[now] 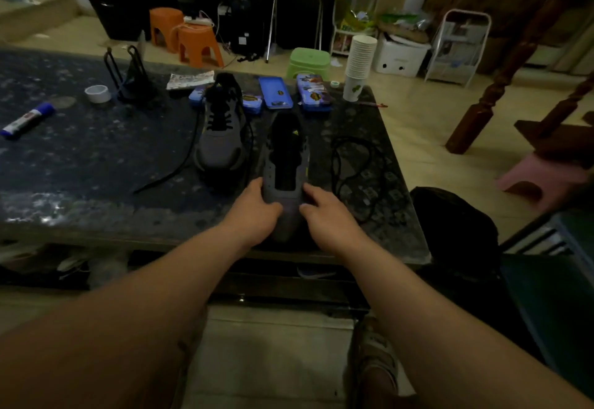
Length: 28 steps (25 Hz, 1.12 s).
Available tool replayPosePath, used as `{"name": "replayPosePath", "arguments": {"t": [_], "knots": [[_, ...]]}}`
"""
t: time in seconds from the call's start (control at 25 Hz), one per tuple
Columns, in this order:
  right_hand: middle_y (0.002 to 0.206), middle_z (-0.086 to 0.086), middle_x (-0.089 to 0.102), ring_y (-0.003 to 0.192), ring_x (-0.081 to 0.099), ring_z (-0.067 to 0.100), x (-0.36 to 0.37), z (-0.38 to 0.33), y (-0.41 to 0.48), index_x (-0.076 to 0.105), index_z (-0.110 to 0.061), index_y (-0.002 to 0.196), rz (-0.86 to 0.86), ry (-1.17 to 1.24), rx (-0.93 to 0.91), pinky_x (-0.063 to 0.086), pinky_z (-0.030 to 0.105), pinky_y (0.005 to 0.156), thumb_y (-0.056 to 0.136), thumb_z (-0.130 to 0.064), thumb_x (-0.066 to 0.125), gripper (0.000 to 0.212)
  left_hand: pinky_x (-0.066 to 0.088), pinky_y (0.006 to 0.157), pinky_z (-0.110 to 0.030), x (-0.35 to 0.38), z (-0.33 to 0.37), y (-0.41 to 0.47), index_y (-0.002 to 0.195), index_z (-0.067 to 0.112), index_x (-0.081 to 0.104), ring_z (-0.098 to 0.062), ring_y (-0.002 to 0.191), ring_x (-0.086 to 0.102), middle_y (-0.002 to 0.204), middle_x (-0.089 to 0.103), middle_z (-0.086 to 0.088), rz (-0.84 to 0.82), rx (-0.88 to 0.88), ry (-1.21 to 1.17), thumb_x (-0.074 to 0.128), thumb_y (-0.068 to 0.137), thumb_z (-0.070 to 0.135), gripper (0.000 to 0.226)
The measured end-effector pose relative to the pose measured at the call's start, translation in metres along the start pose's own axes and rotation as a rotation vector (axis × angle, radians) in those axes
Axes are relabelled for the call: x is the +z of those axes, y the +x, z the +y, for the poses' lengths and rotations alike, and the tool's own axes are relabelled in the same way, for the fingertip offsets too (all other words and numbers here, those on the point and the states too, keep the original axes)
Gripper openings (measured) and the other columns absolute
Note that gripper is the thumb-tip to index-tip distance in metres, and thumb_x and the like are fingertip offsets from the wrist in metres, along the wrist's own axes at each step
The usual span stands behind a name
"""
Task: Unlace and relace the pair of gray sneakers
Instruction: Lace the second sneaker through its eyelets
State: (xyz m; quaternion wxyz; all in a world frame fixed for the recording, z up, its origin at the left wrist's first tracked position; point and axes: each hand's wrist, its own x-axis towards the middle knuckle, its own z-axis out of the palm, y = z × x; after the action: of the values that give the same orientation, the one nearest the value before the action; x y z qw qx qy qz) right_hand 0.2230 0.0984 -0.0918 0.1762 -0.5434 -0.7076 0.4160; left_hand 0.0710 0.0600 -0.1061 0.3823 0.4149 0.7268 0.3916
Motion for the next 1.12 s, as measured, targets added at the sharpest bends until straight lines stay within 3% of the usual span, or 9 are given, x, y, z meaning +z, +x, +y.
{"name": "replayPosePath", "arguments": {"t": [0.08, 0.2, 0.36, 0.52, 0.6, 0.68, 0.8, 0.96, 1.12], "knots": [[0.127, 0.007, 0.070, 0.115, 0.064, 0.024, -0.030, 0.010, -0.001, 0.069, -0.021, 0.127, 0.121, -0.019, 0.014, 0.050, 0.031, 0.097, 0.101, -0.024, 0.054, 0.030, 0.049, 0.108, -0.042, -0.008, 0.013, -0.008, 0.146, 0.016, 0.048, -0.025, 0.126, 0.059, 0.141, 0.058, -0.005, 0.063, 0.033, 0.124, 0.065, 0.080, 0.032, 0.071], [0.087, 0.010, 0.072, 0.083, 0.068, 0.028, -0.082, 0.033, -0.002, 0.072, -0.011, 0.091, 0.195, -0.229, 0.180, 0.059, 0.045, 0.083, 0.098, -0.027, 0.059, 0.022, 0.051, 0.087, -0.037, -0.009, 0.037, -0.025, 0.128, 0.018, 0.057, -0.019, 0.105, 0.061, 0.122, 0.058, -0.001, 0.254, 0.213, 0.227, 0.057, 0.100, 0.022, 0.029], [0.074, 0.004, 0.064, 0.072, 0.063, 0.024, -0.068, 0.049, 0.001, 0.063, -0.016, 0.073, -0.090, -0.542, 0.242, 0.049, 0.033, 0.064, 0.092, -0.045, 0.071, 0.036, 0.053, 0.073, -0.031, 0.021, 0.048, -0.021, 0.105, 0.026, 0.061, -0.005, 0.081, 0.061, 0.091, 0.063, 0.011, 0.113, 0.388, 0.224, 0.055, 0.103, 0.021, 0.008], [0.059, 0.002, 0.056, 0.061, 0.057, 0.022, -0.064, 0.051, 0.015, 0.054, -0.015, 0.057, -0.052, -0.492, 0.163, 0.043, 0.033, 0.057, 0.094, -0.027, 0.066, 0.041, 0.062, 0.074, -0.040, 0.030, 0.051, 0.000, 0.103, 0.027, 0.061, -0.010, 0.073, 0.070, 0.085, 0.069, 0.005, -0.032, 0.326, 0.235, 0.055, 0.102, 0.025, 0.007], [0.055, 0.003, 0.056, 0.056, 0.057, 0.022, -0.069, 0.056, 0.015, 0.059, -0.011, 0.058, -0.024, -0.422, 0.158, 0.048, 0.039, 0.059, 0.093, -0.030, 0.068, 0.041, 0.065, 0.068, -0.044, 0.038, 0.049, 0.000, 0.100, 0.027, 0.059, -0.012, 0.066, 0.073, 0.085, 0.072, -0.002, -0.157, 0.219, 0.209, 0.054, 0.103, 0.024, 0.007], [0.065, 0.002, 0.066, 0.067, 0.065, 0.023, -0.065, 0.058, 0.011, 0.066, -0.010, 0.069, -0.001, -0.512, 0.133, 0.053, 0.037, 0.065, 0.093, -0.037, 0.069, 0.036, 0.065, 0.064, -0.044, 0.049, 0.048, -0.001, 0.100, 0.025, 0.058, -0.013, 0.065, 0.074, 0.090, 0.071, -0.005, -0.229, 0.180, 0.233, 0.051, 0.105, 0.022, 0.009], [0.073, 0.006, 0.064, 0.075, 0.065, 0.029, -0.052, 0.059, 0.011, 0.060, -0.012, 0.070, 0.026, -0.591, 0.093, 0.048, 0.034, 0.062, 0.094, -0.030, 0.062, 0.029, 0.065, 0.064, -0.044, 0.058, 0.048, 0.004, 0.104, 0.023, 0.059, -0.015, 0.066, 0.076, 0.093, 0.072, -0.007, -0.232, 0.147, 0.222, 0.050, 0.105, 0.021, 0.009], [0.056, 0.005, 0.053, 0.056, 0.054, 0.022, -0.068, 0.064, 0.008, 0.058, -0.012, 0.060, 0.068, -0.237, 0.150, 0.045, 0.037, 0.058, 0.093, -0.027, 0.063, 0.037, 0.066, 0.069, -0.047, 0.058, 0.047, 0.006, 0.108, 0.018, 0.059, -0.024, 0.071, 0.077, 0.090, 0.074, -0.015, -0.251, 0.044, 0.136, 0.045, 0.106, 0.015, 0.014], [0.062, 0.010, 0.061, 0.062, 0.061, 0.023, -0.071, 0.064, 0.008, 0.059, -0.012, 0.062, 0.145, -0.308, 0.097, 0.052, 0.041, 0.075, 0.097, -0.026, 0.061, 0.038, 0.066, 0.067, -0.045, 0.060, 0.050, 0.004, 0.110, 0.016, 0.058, -0.023, 0.071, 0.076, 0.092, 0.072, -0.016, -0.198, 0.070, 0.117, 0.043, 0.106, 0.012, 0.015]]}}
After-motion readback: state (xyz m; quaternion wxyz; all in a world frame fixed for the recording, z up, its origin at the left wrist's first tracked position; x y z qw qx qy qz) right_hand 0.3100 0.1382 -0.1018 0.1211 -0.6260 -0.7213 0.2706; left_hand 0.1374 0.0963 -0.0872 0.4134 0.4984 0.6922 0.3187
